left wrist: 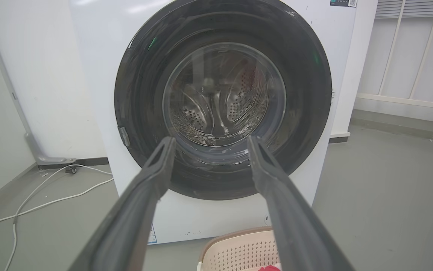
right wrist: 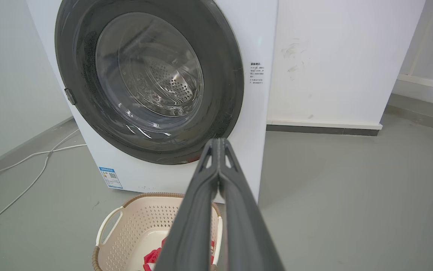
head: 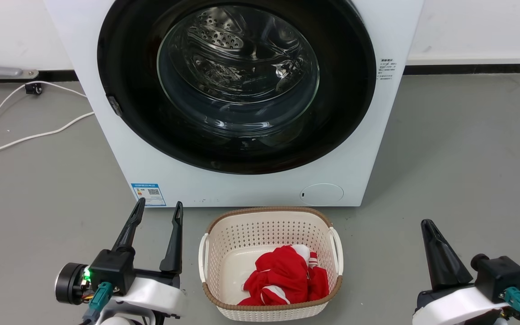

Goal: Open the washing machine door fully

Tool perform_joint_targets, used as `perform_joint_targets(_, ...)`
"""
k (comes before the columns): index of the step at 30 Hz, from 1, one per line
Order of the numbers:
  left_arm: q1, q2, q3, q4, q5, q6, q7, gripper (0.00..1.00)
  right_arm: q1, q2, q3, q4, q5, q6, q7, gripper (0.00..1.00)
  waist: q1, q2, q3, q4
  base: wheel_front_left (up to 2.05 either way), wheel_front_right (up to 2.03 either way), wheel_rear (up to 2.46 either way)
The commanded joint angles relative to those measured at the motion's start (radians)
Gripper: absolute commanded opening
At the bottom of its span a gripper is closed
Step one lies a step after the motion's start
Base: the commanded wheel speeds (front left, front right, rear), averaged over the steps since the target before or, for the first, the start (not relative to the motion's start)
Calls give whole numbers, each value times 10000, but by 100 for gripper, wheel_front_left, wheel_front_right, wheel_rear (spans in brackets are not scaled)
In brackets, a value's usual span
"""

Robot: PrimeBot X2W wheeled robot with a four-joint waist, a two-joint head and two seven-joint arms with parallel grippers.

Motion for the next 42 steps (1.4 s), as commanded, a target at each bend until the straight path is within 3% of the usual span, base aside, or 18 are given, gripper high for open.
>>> perform_joint_targets(1, 7, -4, 9, -22, 56, -20, -71, 100, -42, 35, 4, 37, 159, -7, -58, 0, 0, 0, 2, -2, 0, 0, 0)
perform_joint_targets(12, 5, -33, 69, -59, -68, -57, -69, 100, -365, 32, 486, 435, 6081, -5, -1019, 0, 0, 0, -2, -4, 0, 0, 0)
perform_joint_targets(17, -37, -56, 117, -106, -162, -75, -60, 100, -820, 28, 694, 249, 9627, -5, -1226, 0, 0, 0, 82, -19, 0, 0, 0)
perform_joint_targets(20, -136, -65, 102, -134, -171, -89, -59, 100, -1231, 28, 530, 151, 11074, -3, -1246, 0, 0, 0, 162, -11, 0, 0, 0)
perform_joint_targets(29, -671, -84, 170, -437, -185, -98, -50, 100, -3598, 20, -385, 560, 12709, -3, -1146, 0, 0, 0, 1001, -35, 0, 0, 0)
perform_joint_targets(42, -1867, -84, 285, -936, -264, -161, -48, 100, -8835, -823, -1510, 4296, 13018, -3, 956, 0, 0, 0, 2877, 188, 0, 0, 0)
